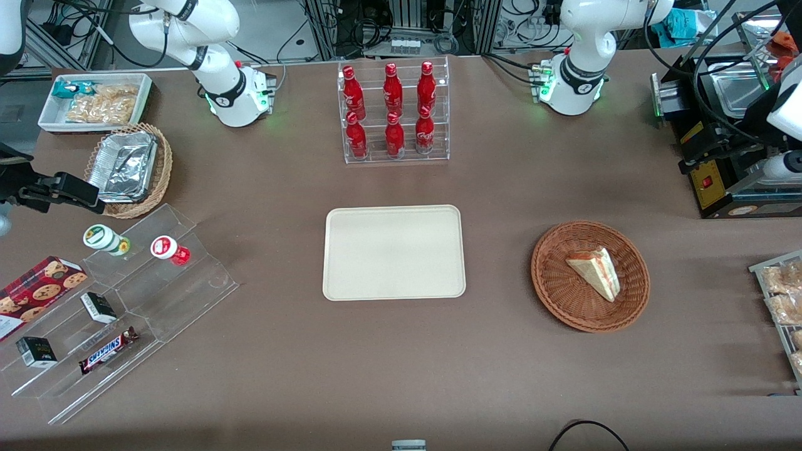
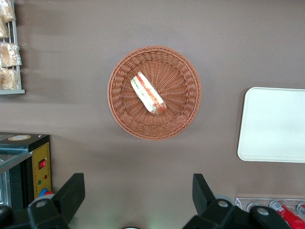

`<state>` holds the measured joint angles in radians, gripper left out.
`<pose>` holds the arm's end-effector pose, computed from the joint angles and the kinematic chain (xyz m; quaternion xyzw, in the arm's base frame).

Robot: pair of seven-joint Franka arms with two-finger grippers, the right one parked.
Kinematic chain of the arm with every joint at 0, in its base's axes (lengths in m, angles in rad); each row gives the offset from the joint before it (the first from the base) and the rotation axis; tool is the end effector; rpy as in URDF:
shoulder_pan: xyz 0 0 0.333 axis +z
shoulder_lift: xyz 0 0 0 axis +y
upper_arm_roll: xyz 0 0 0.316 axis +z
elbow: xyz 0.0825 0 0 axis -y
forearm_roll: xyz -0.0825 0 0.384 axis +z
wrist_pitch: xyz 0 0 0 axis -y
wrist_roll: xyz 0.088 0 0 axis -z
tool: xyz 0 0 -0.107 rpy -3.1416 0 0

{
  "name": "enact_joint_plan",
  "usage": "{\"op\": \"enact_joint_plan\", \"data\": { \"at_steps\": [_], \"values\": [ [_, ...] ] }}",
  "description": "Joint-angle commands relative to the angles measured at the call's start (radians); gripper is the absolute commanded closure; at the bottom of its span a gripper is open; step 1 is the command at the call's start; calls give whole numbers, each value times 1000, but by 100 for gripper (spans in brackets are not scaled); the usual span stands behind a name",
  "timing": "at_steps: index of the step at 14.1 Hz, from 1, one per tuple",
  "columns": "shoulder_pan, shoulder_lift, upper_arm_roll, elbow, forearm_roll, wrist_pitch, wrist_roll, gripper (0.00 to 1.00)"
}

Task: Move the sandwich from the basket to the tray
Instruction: 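Lower the open left gripper over the wrapped sandwich in the basket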

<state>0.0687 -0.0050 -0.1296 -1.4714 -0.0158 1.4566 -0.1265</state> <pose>0.5401 -0.0350 0.6636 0.9994 0.0319 -0.0056 0.0070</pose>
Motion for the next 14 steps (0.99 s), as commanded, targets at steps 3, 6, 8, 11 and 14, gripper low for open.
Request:
{"op": "enact_joint_plan", "data": {
  "at_steps": [3,6,8,11,14],
  "values": [
    [13,-7,-7,5,-13,-5,-12,0],
    [23,-3,-1,-9,-13,-13,-40,0],
    [42,23,2,-29,-18,-15,-118,0],
    [42,88,22,-90,-6,11,-304,0],
    [42,190,24,-145,-1,118,-405,0]
  ]
}}
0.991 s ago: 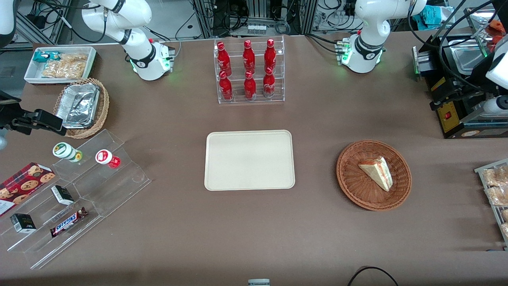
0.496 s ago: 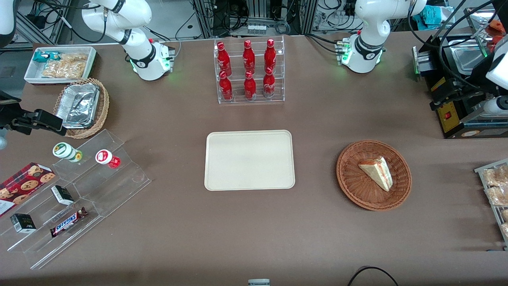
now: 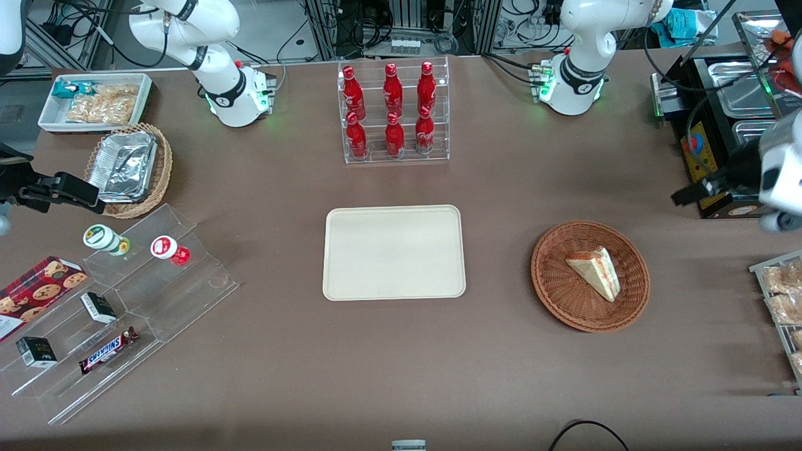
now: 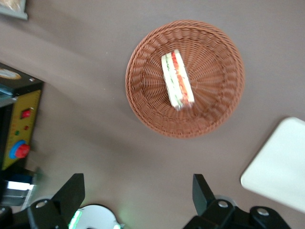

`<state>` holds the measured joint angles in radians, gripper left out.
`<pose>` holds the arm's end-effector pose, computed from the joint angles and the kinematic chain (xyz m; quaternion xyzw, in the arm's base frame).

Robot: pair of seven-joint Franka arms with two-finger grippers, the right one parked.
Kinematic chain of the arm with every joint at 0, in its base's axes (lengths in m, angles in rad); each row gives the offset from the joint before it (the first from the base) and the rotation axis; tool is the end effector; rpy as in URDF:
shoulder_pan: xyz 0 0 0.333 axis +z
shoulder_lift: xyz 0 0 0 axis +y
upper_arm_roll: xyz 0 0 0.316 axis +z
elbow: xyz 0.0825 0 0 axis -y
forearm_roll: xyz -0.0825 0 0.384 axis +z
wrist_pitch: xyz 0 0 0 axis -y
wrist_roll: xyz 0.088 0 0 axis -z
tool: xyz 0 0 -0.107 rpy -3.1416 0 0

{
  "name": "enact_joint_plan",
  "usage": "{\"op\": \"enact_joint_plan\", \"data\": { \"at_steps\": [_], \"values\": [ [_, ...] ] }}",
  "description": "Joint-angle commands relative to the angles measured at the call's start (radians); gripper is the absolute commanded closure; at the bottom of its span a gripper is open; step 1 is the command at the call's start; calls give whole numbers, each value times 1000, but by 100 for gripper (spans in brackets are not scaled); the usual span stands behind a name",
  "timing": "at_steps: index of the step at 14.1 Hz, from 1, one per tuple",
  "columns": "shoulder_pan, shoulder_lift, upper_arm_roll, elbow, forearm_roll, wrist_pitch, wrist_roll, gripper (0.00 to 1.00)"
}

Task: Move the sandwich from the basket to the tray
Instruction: 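Lower the open left gripper over the wrapped sandwich in the basket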

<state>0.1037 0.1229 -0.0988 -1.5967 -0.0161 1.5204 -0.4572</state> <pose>0.5776 0.0040 0.5392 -0.9685 -0.2280 0.0998 0.0085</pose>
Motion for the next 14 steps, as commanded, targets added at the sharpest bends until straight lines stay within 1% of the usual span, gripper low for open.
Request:
{"op": "enact_joint_plan", "data": {
  "at_steps": [1,4,6,8,10,13,14],
  "values": [
    [5,90,-7,-43,-1,101,-113,0],
    [-7,174,-9,-86,1,223,-236,0],
    [-9,225,-9,-98,2,274,-277,0],
    [-31,274,-9,-103,4,317,-317,0],
    [-45,313,-9,-115,24,378,-366,0],
    [-59,316,-9,-187,33,463,-383,0],
    [-59,310,-9,-218,48,480,-383,0]
  ]
}}
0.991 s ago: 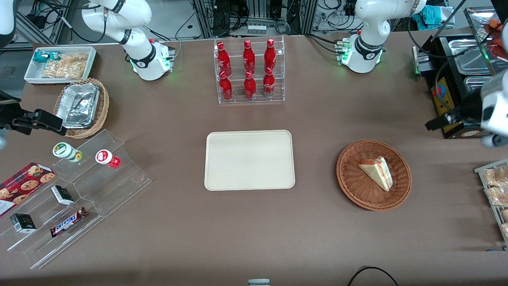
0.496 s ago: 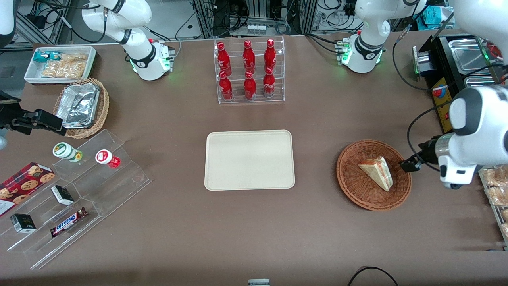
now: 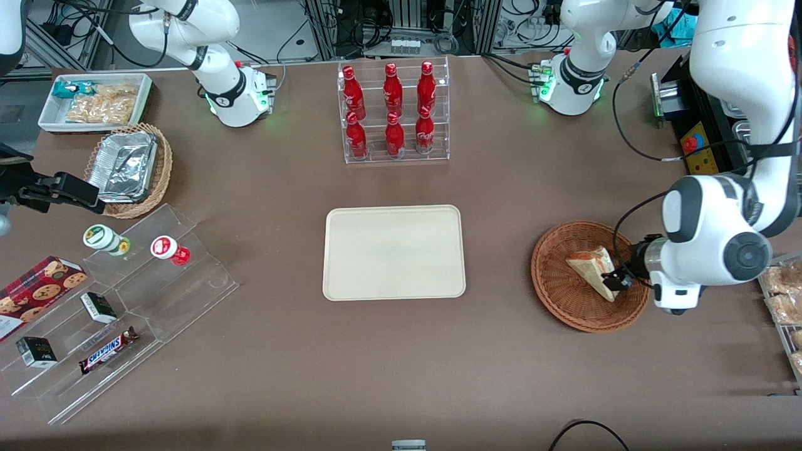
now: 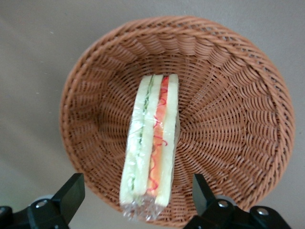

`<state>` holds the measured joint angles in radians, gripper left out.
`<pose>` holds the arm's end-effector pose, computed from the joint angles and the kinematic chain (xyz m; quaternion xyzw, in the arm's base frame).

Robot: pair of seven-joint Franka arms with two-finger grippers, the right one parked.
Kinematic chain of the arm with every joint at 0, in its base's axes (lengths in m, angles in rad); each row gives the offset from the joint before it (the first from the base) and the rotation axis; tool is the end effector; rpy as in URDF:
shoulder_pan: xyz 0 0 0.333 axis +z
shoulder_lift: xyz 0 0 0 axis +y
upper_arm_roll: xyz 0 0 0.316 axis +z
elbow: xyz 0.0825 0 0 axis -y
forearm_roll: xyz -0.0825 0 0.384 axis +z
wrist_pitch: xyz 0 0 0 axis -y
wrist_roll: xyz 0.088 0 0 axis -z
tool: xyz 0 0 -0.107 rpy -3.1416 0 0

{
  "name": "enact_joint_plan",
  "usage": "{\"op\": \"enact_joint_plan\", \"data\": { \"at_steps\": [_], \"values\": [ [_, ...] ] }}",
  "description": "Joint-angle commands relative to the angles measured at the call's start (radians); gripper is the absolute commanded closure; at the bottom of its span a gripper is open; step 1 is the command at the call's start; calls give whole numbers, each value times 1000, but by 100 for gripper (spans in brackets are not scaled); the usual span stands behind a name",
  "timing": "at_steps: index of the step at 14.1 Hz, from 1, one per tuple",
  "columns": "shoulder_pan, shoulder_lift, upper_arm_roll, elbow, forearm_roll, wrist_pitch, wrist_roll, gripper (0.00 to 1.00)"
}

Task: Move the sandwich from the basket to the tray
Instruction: 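Close the left gripper on the sandwich's wrapped end and lift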

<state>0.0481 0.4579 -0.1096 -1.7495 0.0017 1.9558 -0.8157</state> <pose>0.6293 -0.0334 0.2940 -0.9215 -0.3673 0.1225 0.0310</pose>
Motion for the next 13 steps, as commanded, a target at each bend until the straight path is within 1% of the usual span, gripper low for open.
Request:
{"op": "enact_joint_plan", "data": {
  "at_steps": [1,4,6,7,8,9,10,11,13],
  "values": [
    [-4,-34,2,-97,41,66,-25,0],
    [-4,-53,2,-191,41,156,-25,0],
    [-4,-50,2,-219,41,201,-25,0],
    [-4,-47,2,-223,41,216,-25,7],
    [-4,-44,2,-223,41,219,-25,32],
    [-4,-42,2,-222,40,219,-25,54],
    [-4,-42,2,-219,40,219,-25,69],
    [-4,-42,1,-213,38,218,-25,75],
    [-5,-47,-7,-188,37,209,-23,80]
  ]
}}
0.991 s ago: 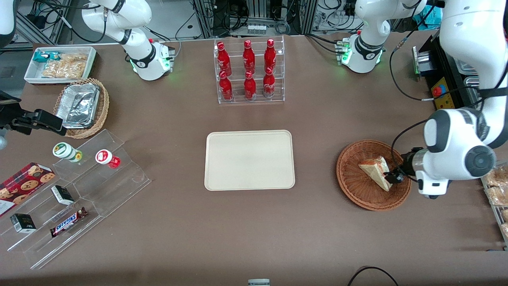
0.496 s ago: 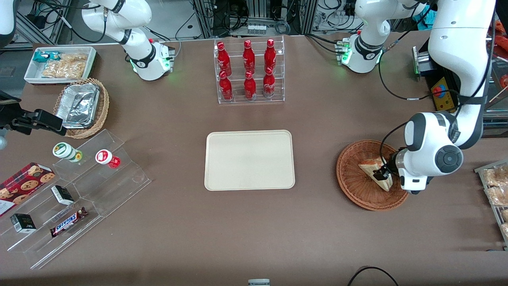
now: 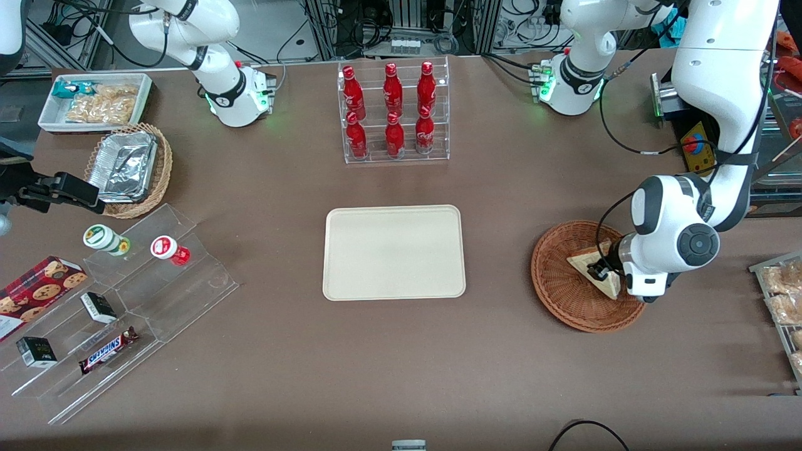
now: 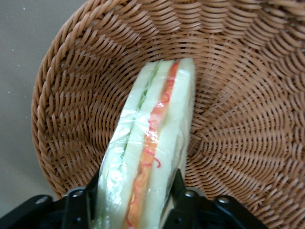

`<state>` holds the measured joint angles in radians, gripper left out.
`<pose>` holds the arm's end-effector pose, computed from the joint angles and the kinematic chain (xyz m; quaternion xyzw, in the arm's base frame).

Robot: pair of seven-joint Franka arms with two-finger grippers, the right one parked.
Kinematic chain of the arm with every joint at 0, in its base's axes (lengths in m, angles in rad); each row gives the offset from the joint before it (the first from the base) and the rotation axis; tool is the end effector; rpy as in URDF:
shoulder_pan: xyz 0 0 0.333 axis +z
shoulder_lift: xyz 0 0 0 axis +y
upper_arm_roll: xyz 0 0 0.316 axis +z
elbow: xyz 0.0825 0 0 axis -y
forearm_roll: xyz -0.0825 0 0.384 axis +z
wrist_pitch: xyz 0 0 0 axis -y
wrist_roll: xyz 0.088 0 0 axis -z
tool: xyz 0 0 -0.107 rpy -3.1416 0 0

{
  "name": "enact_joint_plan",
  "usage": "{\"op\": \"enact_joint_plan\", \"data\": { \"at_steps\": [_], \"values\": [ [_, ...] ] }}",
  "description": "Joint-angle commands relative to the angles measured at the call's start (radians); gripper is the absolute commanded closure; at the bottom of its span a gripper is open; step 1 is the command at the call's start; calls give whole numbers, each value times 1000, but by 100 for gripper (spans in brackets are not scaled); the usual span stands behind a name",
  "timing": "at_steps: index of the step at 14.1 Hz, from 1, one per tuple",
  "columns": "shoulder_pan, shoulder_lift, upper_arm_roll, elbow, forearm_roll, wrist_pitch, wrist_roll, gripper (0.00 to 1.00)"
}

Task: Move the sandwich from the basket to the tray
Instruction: 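Close the left gripper on the sandwich's wrapped end and lift, then carry the sandwich with the left gripper over the cream tray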

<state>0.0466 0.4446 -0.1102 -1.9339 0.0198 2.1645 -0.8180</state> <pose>0.5979 -0.0353 0.2405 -0.9257 -0.3629 0.1023 0.0300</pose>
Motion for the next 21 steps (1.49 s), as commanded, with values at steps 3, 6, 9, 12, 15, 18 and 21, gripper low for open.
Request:
{"op": "enact_joint_plan", "data": {
  "at_steps": [3,6,9,12,15,18,21],
  "values": [
    [-59,-41,-23,87,14,-73,-23,80],
    [-180,-35,-23,218,6,-216,-73,80],
    [-345,-3,-22,325,14,-281,-79,79],
    [-512,118,-22,450,14,-273,-79,78],
    [-626,262,-22,611,12,-273,-75,75],
    [-697,341,-23,673,11,-264,-64,74],
    [-743,440,-22,752,12,-250,-67,74]
  ]
}}
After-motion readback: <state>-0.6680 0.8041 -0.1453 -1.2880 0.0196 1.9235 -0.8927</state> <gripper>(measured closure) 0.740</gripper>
